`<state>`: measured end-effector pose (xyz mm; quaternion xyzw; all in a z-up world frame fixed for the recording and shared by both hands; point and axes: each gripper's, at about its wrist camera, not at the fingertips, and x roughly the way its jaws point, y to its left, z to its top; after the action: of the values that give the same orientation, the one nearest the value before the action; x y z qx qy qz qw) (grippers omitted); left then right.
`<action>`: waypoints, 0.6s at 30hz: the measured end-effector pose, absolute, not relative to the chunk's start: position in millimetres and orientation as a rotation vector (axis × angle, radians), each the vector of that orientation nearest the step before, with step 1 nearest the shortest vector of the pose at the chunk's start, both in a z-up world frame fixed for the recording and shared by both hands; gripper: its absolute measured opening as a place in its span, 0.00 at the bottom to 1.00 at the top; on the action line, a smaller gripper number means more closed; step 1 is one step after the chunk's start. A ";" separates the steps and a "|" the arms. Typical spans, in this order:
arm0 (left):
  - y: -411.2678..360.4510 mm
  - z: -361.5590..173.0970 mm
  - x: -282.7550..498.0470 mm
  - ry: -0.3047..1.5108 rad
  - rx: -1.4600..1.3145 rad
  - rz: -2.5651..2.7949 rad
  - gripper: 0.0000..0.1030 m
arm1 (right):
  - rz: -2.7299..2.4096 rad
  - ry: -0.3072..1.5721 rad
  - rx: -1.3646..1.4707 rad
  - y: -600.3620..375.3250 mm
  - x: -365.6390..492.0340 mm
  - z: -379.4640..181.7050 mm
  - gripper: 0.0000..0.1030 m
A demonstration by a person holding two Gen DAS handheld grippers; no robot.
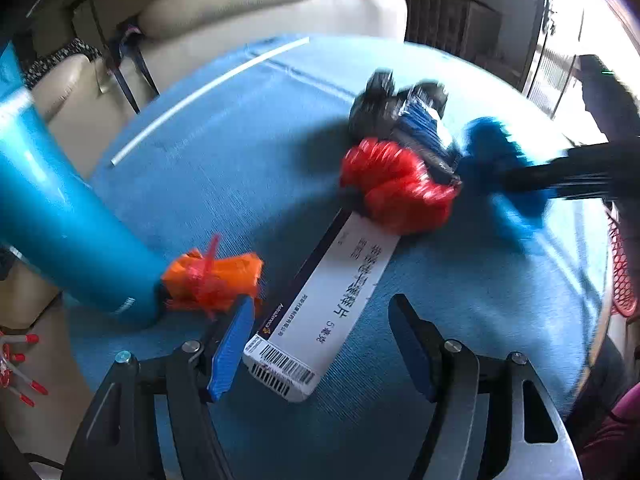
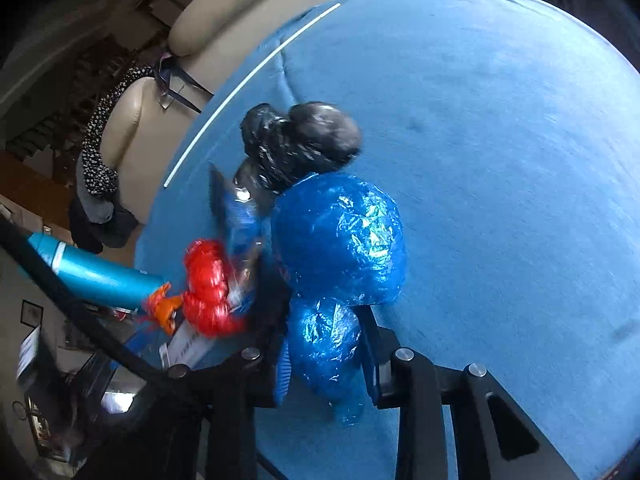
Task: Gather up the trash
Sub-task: 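Grasp the blue plastic bag with the right gripper while the left grasps the white medicine box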
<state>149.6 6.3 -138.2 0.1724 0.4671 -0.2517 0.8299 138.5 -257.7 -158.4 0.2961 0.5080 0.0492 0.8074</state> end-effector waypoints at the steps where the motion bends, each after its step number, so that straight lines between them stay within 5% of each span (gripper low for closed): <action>1: 4.9 -142.8 152.2 1.003 0.371 -0.527 0.68 | 0.110 1.084 0.635 -261.6 131.0 -157.1 0.30; 8: 3.5 -156.1 150.4 1.055 0.257 -0.565 0.68 | 0.167 1.085 0.650 -268.1 93.0 -156.3 0.30; 12: -5.6 -152.2 123.1 1.095 0.179 -0.598 0.48 | 0.155 1.059 0.623 -271.2 77.8 -154.6 0.30; 18: -23.4 -147.8 81.5 1.097 0.189 -0.580 0.54 | 0.126 1.050 0.547 -277.6 65.3 -153.4 0.30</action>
<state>81.5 -23.4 -147.8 0.0886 0.5132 -0.2714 0.8094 65.3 -277.6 -153.4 0.2578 0.4947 0.0592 0.8278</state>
